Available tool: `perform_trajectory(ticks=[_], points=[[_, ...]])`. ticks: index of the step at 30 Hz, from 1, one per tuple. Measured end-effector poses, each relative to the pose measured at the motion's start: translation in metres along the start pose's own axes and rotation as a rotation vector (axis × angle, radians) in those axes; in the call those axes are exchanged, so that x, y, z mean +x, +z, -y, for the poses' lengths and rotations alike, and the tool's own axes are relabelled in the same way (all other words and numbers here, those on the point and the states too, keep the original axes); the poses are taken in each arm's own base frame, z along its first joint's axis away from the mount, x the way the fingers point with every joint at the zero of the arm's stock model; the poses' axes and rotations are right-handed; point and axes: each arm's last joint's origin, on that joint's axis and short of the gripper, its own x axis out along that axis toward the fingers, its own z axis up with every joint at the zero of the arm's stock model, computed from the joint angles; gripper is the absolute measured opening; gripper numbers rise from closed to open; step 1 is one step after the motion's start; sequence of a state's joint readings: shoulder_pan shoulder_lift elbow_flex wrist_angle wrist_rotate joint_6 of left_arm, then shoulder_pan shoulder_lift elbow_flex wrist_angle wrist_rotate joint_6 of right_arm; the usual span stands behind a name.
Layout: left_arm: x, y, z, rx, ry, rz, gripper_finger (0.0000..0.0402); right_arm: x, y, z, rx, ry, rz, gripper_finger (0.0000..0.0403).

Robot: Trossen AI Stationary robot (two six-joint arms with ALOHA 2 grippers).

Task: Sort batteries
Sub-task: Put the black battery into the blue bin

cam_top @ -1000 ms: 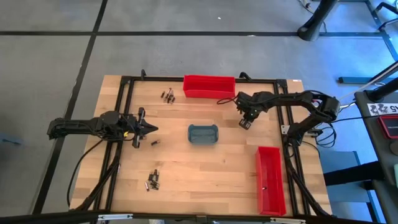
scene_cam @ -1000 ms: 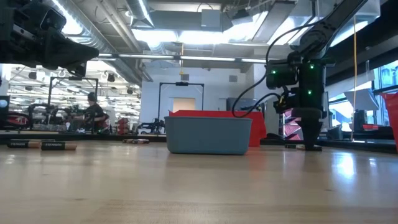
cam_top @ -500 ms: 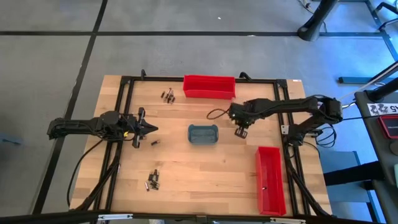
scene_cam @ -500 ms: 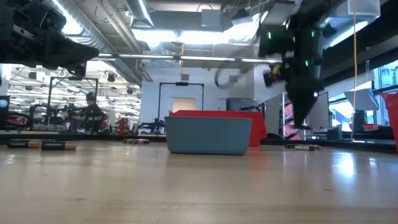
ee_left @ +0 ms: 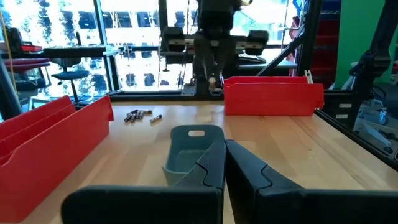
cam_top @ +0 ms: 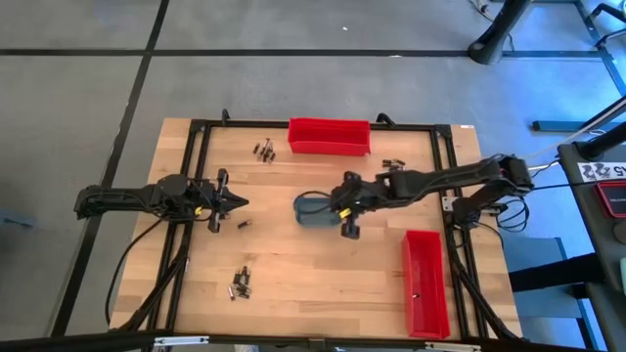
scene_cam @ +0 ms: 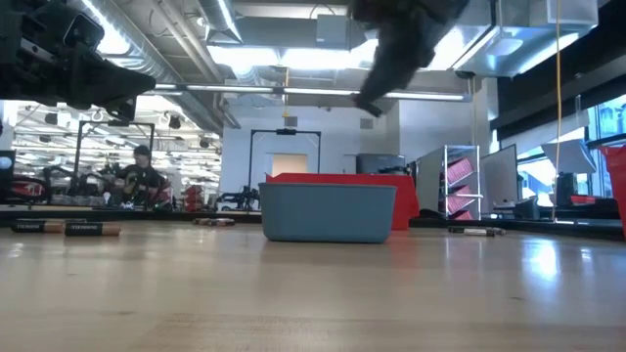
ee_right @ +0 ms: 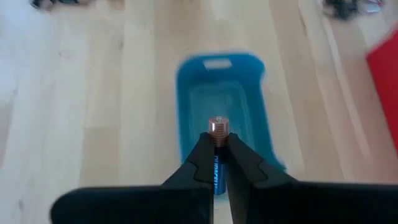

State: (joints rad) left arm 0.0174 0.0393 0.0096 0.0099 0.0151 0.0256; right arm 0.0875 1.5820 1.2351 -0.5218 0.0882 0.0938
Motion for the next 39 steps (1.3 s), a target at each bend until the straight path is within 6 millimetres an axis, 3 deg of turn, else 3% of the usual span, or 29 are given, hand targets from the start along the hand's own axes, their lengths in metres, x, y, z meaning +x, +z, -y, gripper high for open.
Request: perform_trajectory(ticks=[5,9,14,28,33,36,39], points=[[0.0,0.0,0.0,0.0,0.0,0.0,0.0001,0.034,0.012,0.002,-0.012,0.006,-0.061,0.0011],[0.0,0.0,0.0,0.0,0.0,0.001,0.0001,0.066,0.017,0.013,0.093,-0.017,-0.126,0.0015],[0.0,0.0,0.0,0.0,0.0,0.0,0.0001,0.099,0.006,0.027,0.129,-0.001,-0.228,0.0013],[0.0,0.0,0.0,0.0,0.0,-0.004,0.0001,0.139,-0.017,0.033,0.144,0.025,-0.351,0.0023],[0.0,0.0,0.0,0.0,0.0,-0.004,0.0001,0.141,-0.018,0.033,0.144,0.025,-0.348,0.0026],[0.0,0.0,0.0,0.0,0.0,-0.004,0.0001,0.141,-0.017,0.033,0.144,0.026,-0.342,0.0045],[0.0,0.0,0.0,0.0,0.0,-0.005,0.0001,0.141,-0.017,0.033,0.143,0.025,-0.344,0.0088]])
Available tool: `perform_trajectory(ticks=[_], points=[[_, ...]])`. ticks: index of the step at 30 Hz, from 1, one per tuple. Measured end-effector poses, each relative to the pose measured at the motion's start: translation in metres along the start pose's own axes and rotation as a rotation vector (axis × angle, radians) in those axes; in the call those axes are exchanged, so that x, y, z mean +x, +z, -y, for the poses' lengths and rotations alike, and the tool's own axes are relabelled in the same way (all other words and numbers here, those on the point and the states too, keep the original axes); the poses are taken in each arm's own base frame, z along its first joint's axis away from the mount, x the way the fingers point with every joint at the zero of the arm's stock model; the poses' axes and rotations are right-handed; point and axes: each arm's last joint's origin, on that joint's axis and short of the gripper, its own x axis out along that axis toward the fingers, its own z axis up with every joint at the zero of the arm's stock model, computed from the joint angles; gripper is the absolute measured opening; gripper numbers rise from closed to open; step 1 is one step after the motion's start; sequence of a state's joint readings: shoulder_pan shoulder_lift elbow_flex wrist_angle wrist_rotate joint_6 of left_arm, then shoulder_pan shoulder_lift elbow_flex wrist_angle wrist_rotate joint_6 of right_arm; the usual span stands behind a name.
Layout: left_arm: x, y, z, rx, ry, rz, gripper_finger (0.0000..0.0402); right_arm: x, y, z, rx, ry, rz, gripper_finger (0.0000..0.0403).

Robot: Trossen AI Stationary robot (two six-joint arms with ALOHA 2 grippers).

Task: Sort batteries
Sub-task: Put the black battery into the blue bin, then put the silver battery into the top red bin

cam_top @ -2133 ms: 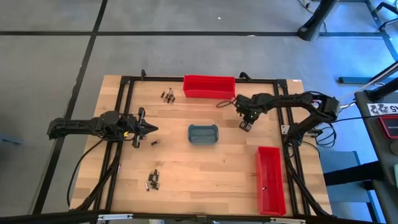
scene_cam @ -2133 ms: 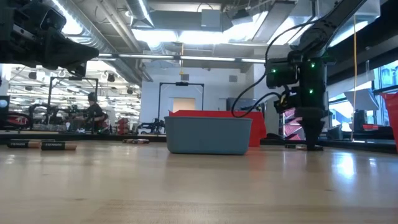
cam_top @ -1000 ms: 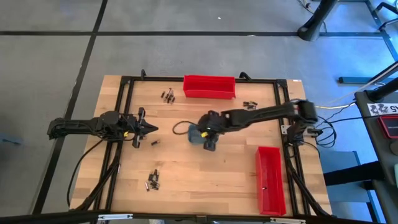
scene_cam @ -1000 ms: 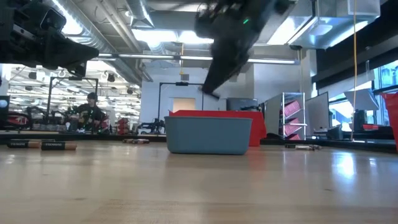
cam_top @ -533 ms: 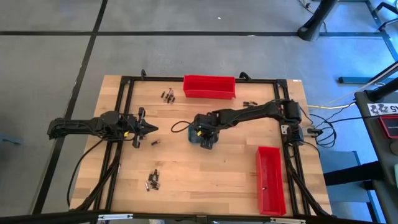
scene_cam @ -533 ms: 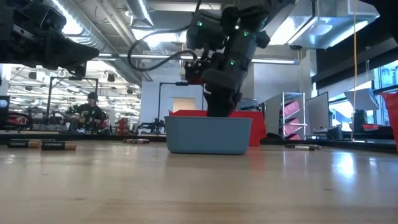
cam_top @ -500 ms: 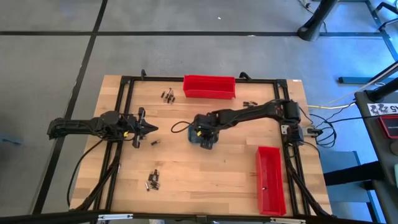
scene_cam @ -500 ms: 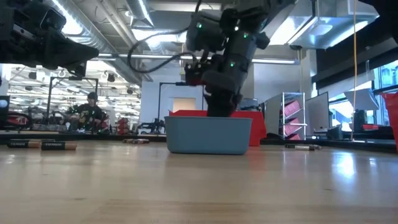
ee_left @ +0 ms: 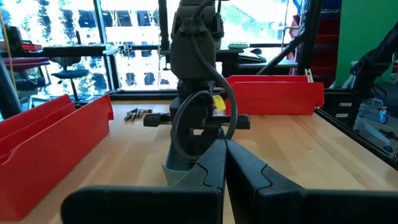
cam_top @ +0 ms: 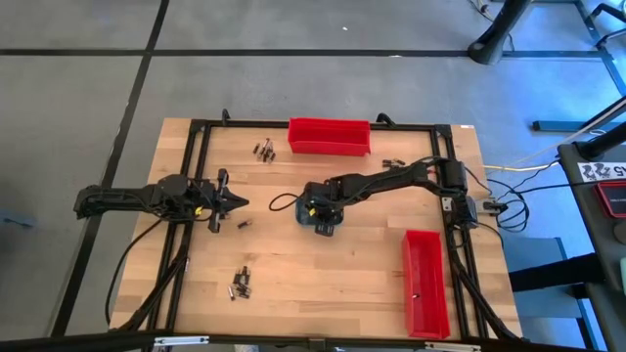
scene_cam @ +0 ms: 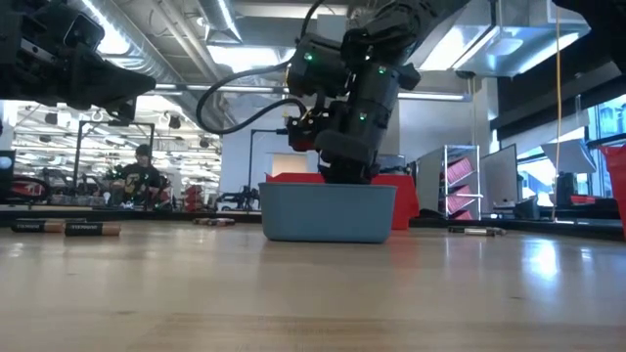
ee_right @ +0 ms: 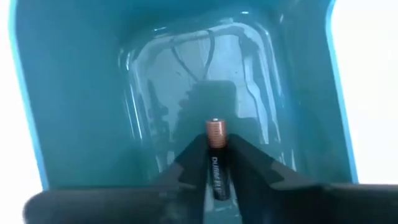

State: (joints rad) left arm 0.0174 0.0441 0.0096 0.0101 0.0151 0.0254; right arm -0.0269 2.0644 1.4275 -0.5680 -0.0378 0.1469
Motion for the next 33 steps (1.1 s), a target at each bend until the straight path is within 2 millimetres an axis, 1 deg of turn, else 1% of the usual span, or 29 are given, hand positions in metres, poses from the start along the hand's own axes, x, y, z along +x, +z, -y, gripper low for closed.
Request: perform_trajectory(ticks=[2,4,6,8,10,13,18,21,23,25,27,30,33], points=[[0.0,0.0,0.0,0.0,0.0,0.0,0.0001,0.0,0.001,0.0,-0.003,0.001,0.008,0.0122],[0.0,0.0,0.0,0.0,0.0,0.0,0.0001,-0.006,0.002,-0.001,-0.016,0.003,0.025,0.0153],[0.0,0.0,0.0,0.0,0.0,0.0,0.0001,-0.019,0.006,-0.002,-0.027,0.007,0.065,0.0177],[0.0,0.0,0.0,0.0,0.0,0.0,0.0001,-0.037,0.009,-0.002,-0.03,0.008,0.107,0.0191],[0.0,0.0,0.0,0.0,0.0,0.0,0.0001,-0.058,0.01,-0.003,-0.046,0.002,0.145,0.0196],[0.0,0.0,0.0,0.0,0.0,0.0,0.0001,-0.094,0.005,-0.003,-0.063,-0.027,0.179,0.0192],[0.0,0.0,0.0,0.0,0.0,0.0,0.0001,-0.149,-0.015,0.0,-0.067,-0.099,0.154,0.0181],[0.0,0.0,0.0,0.0,0.0,0.001,0.0001,-0.173,-0.032,0.003,-0.045,-0.16,0.101,0.0175],[0.0,0.0,0.0,0.0,0.0,0.0,0.0001,-0.183,-0.043,0.006,-0.034,-0.217,0.042,0.017],[0.0,0.0,0.0,0.0,0.0,0.0,0.0001,-0.187,-0.053,0.008,-0.021,-0.275,-0.003,0.0166],[0.0,0.0,0.0,0.0,0.0,0.0,0.0001,-0.184,-0.063,0.011,-0.006,-0.298,-0.03,0.0163],[0.0,0.0,0.0,0.0,0.0,0.0,0.0001,-0.166,-0.083,0.016,-0.005,-0.308,-0.082,0.0162],[0.0,0.0,0.0,0.0,0.0,0.0,0.0001,-0.145,-0.102,0.029,0.025,-0.342,-0.102,0.0161]])
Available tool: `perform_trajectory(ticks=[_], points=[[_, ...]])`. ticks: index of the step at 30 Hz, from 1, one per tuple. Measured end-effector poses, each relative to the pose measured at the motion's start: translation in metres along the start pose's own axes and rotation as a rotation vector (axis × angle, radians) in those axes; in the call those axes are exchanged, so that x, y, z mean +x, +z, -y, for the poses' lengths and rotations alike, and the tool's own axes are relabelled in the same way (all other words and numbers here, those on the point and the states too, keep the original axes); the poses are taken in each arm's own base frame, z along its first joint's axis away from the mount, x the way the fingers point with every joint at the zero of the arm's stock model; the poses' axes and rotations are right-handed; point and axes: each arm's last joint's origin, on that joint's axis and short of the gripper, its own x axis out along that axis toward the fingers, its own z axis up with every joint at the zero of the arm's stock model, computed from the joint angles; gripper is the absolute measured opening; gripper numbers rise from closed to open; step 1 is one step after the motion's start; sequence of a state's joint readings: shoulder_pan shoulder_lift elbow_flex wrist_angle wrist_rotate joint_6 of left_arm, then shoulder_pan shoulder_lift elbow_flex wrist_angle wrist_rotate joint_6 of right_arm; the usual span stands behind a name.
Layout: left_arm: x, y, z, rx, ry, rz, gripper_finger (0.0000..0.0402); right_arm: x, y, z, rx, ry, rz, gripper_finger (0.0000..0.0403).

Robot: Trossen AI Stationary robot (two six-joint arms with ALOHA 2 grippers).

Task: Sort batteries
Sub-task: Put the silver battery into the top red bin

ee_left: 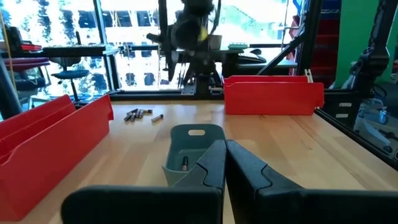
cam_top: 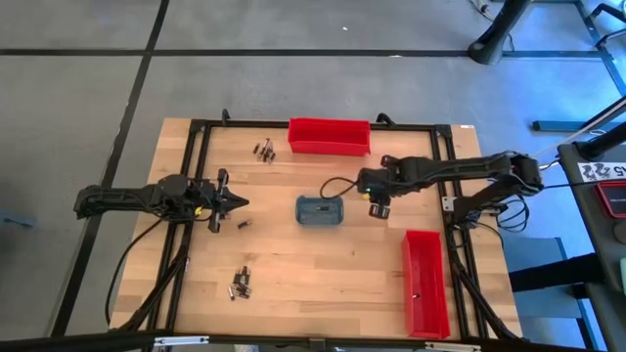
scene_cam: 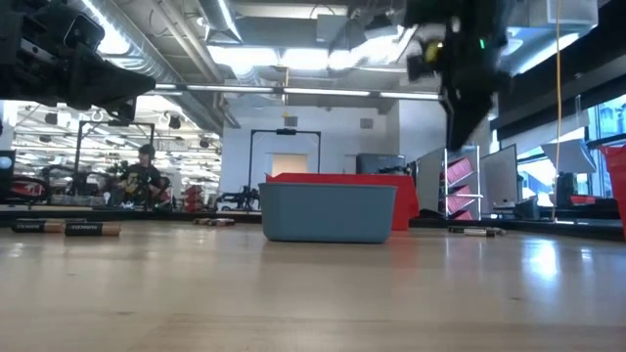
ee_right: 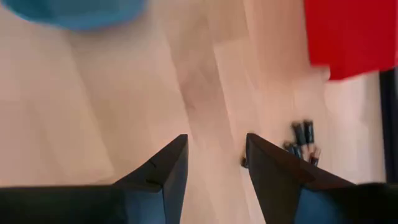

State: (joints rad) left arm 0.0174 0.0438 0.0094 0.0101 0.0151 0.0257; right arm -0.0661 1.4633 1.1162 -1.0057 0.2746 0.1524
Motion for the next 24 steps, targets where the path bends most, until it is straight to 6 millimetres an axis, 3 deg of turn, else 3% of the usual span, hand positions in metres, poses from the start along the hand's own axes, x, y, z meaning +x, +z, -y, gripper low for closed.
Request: perform_trajectory(ticks=[7,12,19,24], points=[[0.0,0.0,0.0,0.0,0.0,0.0,0.0001,0.052,-0.012,0.034,0.291,0.032,0.016,0.0161],[0.0,0.0,0.0,0.0,0.0,0.0,0.0001,0.075,-0.021,0.061,0.467,0.129,-0.084,0.018],[0.0,0.0,0.0,0.0,0.0,0.0,0.0001,0.095,-0.023,0.066,0.479,0.074,-0.164,0.0242],[0.0,0.0,0.0,0.0,0.0,0.0,0.0001,0.109,-0.026,0.063,0.462,0.064,-0.24,0.0235]])
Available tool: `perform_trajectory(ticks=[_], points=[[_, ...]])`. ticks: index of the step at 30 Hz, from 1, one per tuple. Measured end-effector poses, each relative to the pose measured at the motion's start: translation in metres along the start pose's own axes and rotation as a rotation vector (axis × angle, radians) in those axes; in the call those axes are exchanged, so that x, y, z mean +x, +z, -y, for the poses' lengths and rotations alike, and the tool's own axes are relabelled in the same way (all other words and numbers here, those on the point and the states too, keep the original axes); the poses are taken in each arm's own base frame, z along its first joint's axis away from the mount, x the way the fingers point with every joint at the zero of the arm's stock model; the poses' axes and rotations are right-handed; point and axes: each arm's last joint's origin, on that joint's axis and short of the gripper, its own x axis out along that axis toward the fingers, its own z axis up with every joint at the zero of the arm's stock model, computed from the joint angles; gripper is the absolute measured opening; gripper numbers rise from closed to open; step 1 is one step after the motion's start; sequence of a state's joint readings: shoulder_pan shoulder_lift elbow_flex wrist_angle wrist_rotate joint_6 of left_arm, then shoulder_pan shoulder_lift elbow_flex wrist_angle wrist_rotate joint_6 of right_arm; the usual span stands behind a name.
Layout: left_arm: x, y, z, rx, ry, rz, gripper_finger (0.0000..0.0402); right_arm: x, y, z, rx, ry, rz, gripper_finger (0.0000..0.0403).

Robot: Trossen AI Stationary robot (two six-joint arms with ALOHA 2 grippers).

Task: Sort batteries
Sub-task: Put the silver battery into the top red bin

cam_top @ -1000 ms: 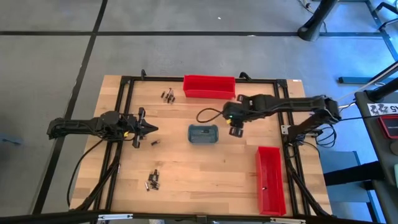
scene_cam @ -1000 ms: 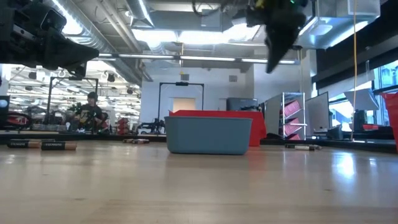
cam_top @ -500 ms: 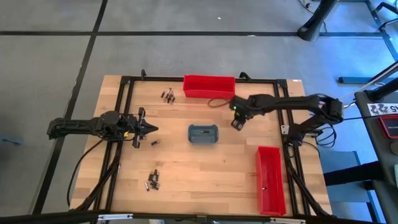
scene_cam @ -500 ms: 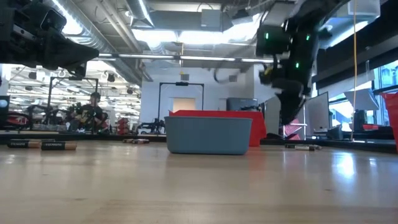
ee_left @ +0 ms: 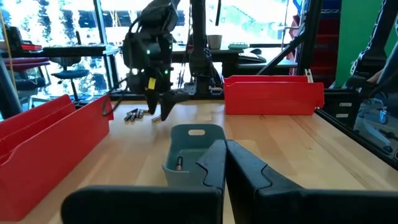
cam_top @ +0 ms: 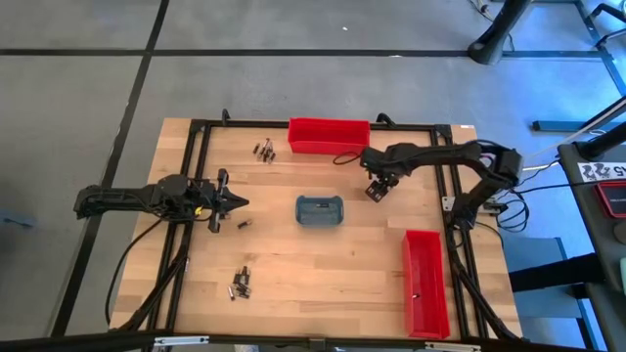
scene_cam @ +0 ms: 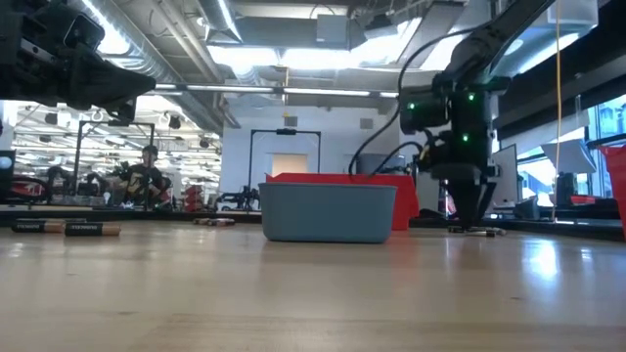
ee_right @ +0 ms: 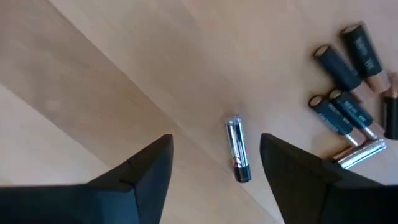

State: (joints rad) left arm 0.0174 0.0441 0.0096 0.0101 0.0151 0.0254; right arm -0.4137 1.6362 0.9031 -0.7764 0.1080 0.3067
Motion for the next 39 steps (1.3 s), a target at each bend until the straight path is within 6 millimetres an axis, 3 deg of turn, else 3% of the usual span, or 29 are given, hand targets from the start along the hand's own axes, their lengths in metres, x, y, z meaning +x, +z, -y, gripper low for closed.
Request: perform_trajectory(ticks=[8,17,23,28,31,39], points=[[0.0,0.0,0.0,0.0,0.0,0.0,0.0001,0.011,0.001,-0.003,-0.055,0.04,-0.061,0.0154],[0.0,0.0,0.0,0.0,0.0,0.0,0.0001,0.011,0.002,-0.008,-0.09,0.103,-0.051,0.0019],[0.0,0.0,0.0,0.0,0.0,0.0,0.0001,0.002,0.008,-0.032,-0.157,0.155,0.072,0.0027],[0.0,0.0,0.0,0.0,0.0,0.0,0.0001,-0.029,0.016,-0.055,-0.239,0.2,0.237,0.001],[0.0,0.0,0.0,0.0,0.0,0.0,0.0001,-0.06,0.025,-0.063,-0.256,0.198,0.407,0.0011],[0.0,0.0,0.0,0.0,0.0,0.001,0.0001,-0.142,0.056,-0.062,-0.294,0.033,0.75,0.001]])
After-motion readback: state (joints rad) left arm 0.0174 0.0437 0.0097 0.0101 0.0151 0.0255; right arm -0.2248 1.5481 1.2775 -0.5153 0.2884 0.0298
